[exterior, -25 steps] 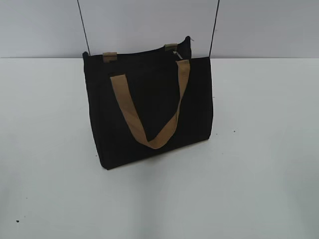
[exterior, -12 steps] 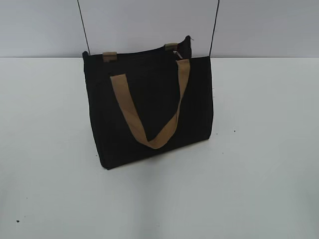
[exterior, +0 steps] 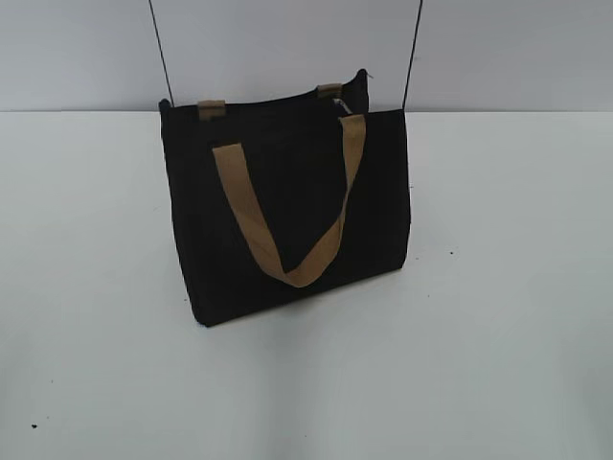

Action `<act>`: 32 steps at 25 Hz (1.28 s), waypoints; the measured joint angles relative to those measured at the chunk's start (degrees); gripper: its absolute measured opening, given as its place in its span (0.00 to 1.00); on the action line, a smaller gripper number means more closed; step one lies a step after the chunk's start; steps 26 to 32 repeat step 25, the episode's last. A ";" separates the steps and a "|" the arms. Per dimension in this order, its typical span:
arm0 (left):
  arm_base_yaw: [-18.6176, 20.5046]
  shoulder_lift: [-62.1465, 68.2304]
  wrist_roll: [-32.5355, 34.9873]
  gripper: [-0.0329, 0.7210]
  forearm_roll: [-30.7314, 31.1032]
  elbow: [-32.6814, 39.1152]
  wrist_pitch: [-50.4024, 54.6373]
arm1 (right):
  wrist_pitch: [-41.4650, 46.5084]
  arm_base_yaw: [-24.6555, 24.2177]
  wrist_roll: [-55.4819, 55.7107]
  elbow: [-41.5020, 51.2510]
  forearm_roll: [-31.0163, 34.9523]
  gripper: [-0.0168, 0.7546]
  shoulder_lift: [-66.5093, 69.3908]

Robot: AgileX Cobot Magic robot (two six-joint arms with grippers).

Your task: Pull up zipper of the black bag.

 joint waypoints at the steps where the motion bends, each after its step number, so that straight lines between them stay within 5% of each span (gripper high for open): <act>1: 0.00 0.00 0.00 0.62 0.06 0.00 0.00 | -0.14 0.00 -0.17 0.00 0.20 0.58 0.00; 10: 0.00 0.00 0.00 0.62 -0.08 0.00 0.00 | -0.26 -0.26 -0.58 0.00 0.44 0.58 0.00; 19: 0.00 0.00 0.00 0.60 -0.13 0.00 0.00 | -0.32 -7.02 -0.64 0.00 0.44 0.58 0.00; 32: 0.00 0.00 0.00 0.57 -0.13 0.00 0.00 | -0.32 -7.10 -0.64 0.00 0.44 0.58 0.00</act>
